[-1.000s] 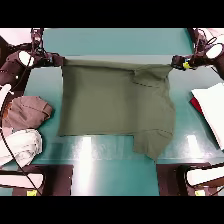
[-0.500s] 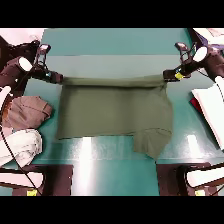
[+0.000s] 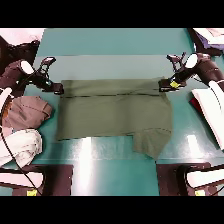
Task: Fold the shirts.
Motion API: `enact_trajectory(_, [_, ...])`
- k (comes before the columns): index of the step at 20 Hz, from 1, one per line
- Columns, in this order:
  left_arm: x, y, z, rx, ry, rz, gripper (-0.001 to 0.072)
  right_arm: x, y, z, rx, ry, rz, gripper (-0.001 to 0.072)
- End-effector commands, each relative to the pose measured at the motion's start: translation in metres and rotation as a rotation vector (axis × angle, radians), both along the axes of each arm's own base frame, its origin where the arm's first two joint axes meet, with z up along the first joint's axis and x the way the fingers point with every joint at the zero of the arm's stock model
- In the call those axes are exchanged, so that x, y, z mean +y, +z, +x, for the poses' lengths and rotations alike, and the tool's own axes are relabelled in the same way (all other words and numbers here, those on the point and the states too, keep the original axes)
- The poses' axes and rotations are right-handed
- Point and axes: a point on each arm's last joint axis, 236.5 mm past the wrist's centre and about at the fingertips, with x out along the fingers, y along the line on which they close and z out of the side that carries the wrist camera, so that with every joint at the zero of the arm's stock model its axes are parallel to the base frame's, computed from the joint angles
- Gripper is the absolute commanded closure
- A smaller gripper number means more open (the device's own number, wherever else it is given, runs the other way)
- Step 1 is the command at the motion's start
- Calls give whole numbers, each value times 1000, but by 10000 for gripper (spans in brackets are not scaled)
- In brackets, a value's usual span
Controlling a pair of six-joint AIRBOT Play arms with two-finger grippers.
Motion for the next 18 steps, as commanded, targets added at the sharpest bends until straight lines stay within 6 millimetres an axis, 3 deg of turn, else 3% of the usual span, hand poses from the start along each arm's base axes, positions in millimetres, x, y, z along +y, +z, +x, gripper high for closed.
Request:
enact_trajectory(1, [7,0,-43,173,25,25,205,-12,24,-18,21,-20,3,311])
enact_trajectory(3, [-5,16,-60,166,26,-23,205,-20,48,-32,11,-8,9,328])
enact_trajectory(5, [-12,30,-77,116,60,-59,204,-14,72,-48,10,21,101,328])
enact_trajectory(8, [-21,33,-128,126,52,-90,204,-3,103,-62,-3,12,276,328])
enact_trajectory(12, [-21,7,-181,170,88,-91,204,-4,122,-64,-52,-4,314,331])
enact_trajectory(15, [-13,-24,-210,265,250,-177,204,2,130,-67,-79,39,305,332])
enact_trajectory(18, [-14,-39,-231,334,300,-252,204,8,131,-67,-81,57,305,332])
